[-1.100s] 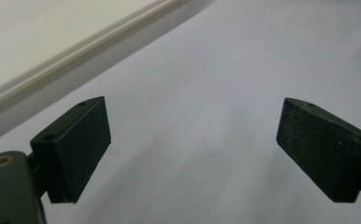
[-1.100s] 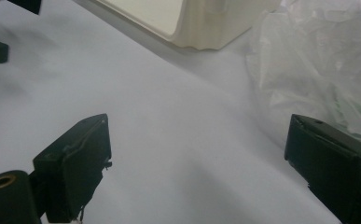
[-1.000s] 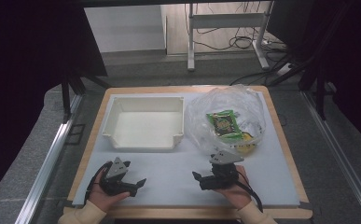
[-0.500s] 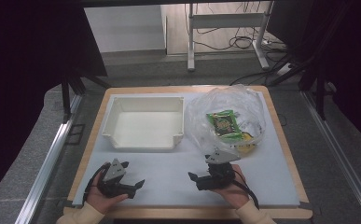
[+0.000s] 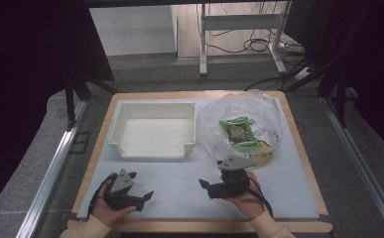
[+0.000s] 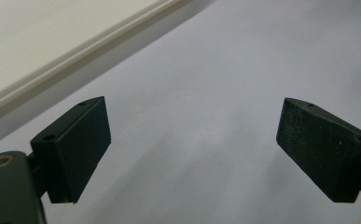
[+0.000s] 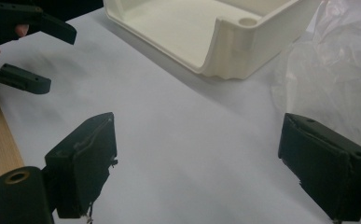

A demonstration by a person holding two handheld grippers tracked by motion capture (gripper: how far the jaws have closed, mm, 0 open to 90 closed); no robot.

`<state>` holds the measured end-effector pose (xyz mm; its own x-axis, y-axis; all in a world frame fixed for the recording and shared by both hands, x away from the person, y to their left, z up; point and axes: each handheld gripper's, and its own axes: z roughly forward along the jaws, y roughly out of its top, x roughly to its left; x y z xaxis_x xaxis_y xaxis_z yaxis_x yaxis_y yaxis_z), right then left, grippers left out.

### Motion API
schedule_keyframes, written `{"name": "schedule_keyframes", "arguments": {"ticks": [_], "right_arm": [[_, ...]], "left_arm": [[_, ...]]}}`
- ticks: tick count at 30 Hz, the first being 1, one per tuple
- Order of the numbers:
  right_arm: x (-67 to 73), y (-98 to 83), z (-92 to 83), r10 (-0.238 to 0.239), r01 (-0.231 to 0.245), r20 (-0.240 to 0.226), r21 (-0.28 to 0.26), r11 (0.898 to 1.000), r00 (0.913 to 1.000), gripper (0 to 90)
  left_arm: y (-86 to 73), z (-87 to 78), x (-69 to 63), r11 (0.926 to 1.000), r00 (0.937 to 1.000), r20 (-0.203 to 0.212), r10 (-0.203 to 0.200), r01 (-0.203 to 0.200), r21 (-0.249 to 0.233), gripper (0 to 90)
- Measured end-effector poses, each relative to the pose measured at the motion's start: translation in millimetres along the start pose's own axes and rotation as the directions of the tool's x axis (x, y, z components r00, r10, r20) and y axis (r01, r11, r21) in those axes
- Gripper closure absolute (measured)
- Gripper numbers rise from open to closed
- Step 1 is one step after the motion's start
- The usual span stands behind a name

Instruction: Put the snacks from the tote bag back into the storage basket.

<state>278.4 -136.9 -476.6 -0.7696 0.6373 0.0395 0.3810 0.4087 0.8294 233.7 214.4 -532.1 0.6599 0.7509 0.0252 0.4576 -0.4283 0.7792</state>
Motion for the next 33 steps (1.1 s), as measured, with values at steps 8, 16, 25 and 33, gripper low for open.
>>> {"name": "schedule_keyframes", "arguments": {"ticks": [8, 16, 25, 33], "right_arm": [[-1.2, 6.7, -2.1, -0.002, 0.002, 0.004, -0.007, 1.0, 1.0, 12.5], [-2.3, 15.5, -5.7, 0.001, -0.001, 0.0, -0.026, 1.0, 1.0, 13.1], [-2.3, 30.3, -11.7, 0.0, 0.0, -0.003, -0.043, 0.999, 1.0, 15.2], [-2.2, 38.6, -11.7, -0.02, 0.02, 0.006, -0.053, 0.998, 0.9998, 15.4]], "left_arm": [[-0.4, -0.2, 0.2, 1.0, 1.0, 0.004, -0.008, 0.008, -0.004, 9.8], [-0.6, -0.7, 0.4, 1.0, 0.9999, 0.011, -0.005, 0.005, -0.005, 9.8], [-0.3, -0.1, 0.2, 1.0, 1.0, 0.008, -0.003, 0.003, -0.002, 9.8], [-0.3, -0.1, 0.4, 1.0, 1.0, 0.008, -0.002, 0.002, -0.001, 9.8]]}}
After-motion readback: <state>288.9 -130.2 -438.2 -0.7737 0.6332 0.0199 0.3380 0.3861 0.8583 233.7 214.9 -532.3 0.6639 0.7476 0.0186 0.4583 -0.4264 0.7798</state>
